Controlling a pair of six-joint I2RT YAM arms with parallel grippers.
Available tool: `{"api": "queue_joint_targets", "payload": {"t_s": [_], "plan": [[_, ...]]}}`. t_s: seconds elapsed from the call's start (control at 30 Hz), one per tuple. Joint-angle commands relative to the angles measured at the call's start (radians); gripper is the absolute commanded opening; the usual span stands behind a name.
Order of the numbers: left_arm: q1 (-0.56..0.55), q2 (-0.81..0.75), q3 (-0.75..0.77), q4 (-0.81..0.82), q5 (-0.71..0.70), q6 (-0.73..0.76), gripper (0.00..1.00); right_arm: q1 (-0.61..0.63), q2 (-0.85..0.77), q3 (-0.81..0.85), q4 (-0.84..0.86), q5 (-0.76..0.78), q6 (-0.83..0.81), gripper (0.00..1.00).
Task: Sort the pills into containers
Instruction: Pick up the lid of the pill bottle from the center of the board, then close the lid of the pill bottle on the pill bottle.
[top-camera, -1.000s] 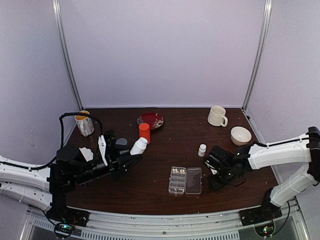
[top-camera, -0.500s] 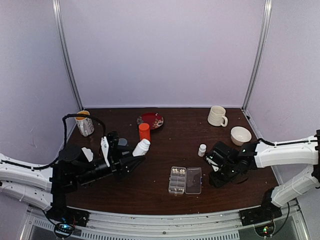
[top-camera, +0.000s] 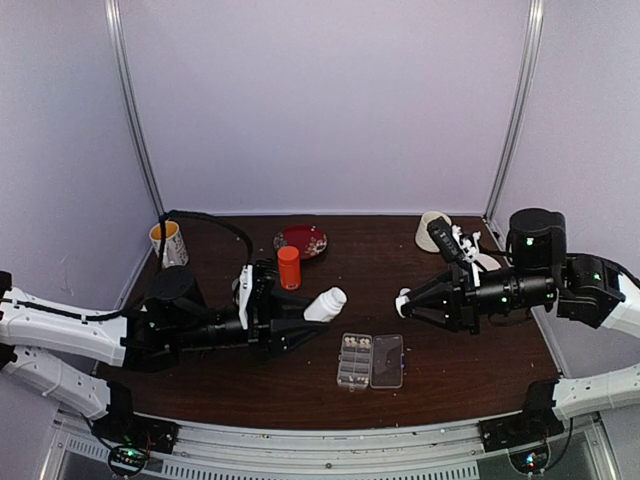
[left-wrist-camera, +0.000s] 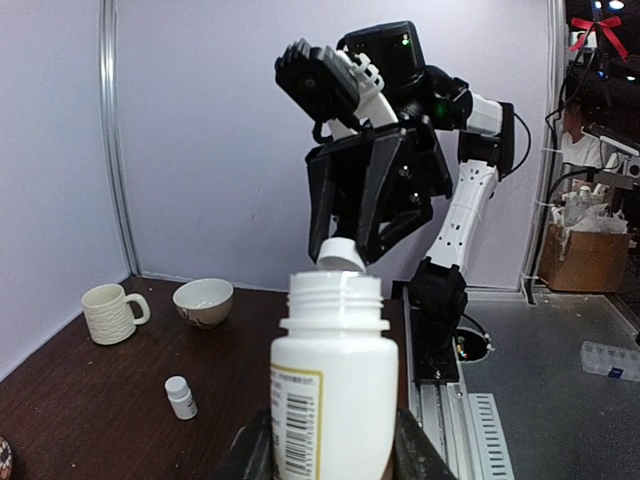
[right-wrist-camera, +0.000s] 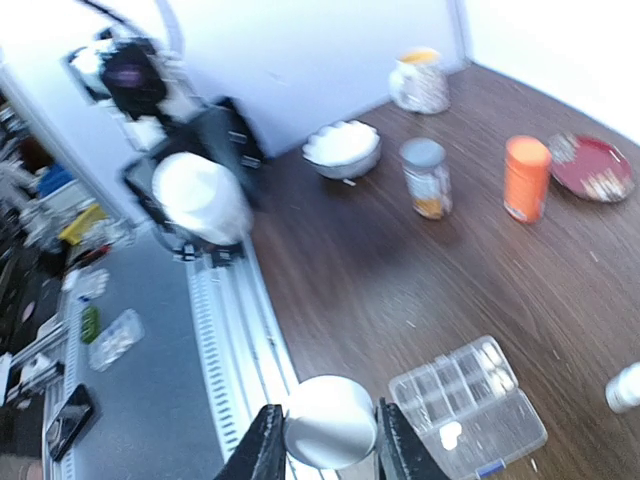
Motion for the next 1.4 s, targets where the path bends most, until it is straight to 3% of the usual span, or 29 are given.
{"api": "queue_joint_targets", "payload": {"t_s": [0.0, 0.23, 0.67, 1.0, 1.37], "plan": [[0.006, 0.027, 0.063, -0.009, 0.117, -0.019, 0.00, 0.040, 0.009, 0.033, 0.121, -0.159, -0.111, 0.11], [0.006, 0.056, 0.125, -0.101, 0.164, -0.036, 0.00, 0.061, 0.069, 0.091, 0.149, -0.238, -0.189, 0.09], [0.007, 0.082, 0.157, -0.141, 0.197, -0.039, 0.00, 0.114, 0.195, 0.215, 0.065, -0.214, -0.291, 0.09], [0.006, 0.091, 0.168, -0.155, 0.202, -0.040, 0.00, 0.167, 0.291, 0.312, -0.120, -0.086, -0.394, 0.08], [0.007, 0.090, 0.179, -0.166, 0.218, -0.040, 0.00, 0.195, 0.321, 0.329, -0.201, 0.043, -0.474, 0.08]]}}
